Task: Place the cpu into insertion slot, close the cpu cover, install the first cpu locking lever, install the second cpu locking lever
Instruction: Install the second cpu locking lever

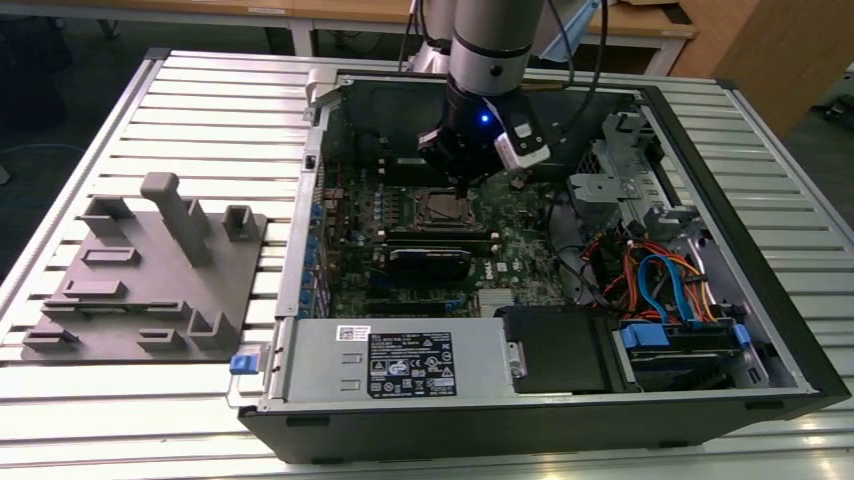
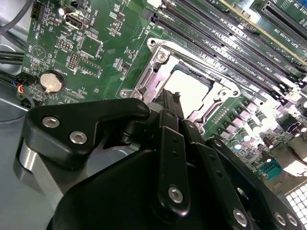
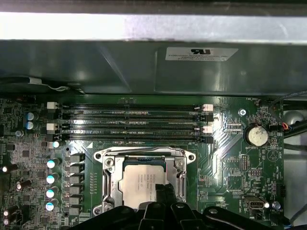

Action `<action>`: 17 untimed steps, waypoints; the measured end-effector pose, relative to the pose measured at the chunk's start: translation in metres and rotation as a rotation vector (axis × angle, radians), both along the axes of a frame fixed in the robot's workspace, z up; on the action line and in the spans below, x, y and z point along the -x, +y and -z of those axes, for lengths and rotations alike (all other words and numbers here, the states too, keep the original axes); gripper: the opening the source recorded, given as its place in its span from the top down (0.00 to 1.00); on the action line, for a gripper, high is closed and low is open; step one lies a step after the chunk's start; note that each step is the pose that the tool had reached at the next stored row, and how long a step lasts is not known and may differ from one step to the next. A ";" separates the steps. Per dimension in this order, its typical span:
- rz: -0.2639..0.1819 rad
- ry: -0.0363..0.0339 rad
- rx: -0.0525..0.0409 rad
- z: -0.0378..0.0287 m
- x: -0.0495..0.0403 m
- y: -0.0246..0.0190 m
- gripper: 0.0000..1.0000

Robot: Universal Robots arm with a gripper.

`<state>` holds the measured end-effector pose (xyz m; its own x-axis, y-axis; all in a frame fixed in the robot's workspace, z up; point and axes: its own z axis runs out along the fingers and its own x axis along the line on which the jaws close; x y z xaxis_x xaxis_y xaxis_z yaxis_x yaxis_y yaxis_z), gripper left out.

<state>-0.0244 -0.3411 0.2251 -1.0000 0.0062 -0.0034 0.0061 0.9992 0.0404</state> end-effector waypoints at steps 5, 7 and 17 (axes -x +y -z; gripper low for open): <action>0.000 0.0000 0.0000 0.0000 0.0000 -0.0001 0.90; 0.000 0.0001 0.0003 -0.0010 0.0001 -0.0002 0.90; 0.000 0.0001 0.0023 -0.0086 0.0001 -0.0049 0.90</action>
<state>-0.0245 -0.3460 0.2337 -1.0000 0.0062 -0.0032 0.0060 0.9993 0.0382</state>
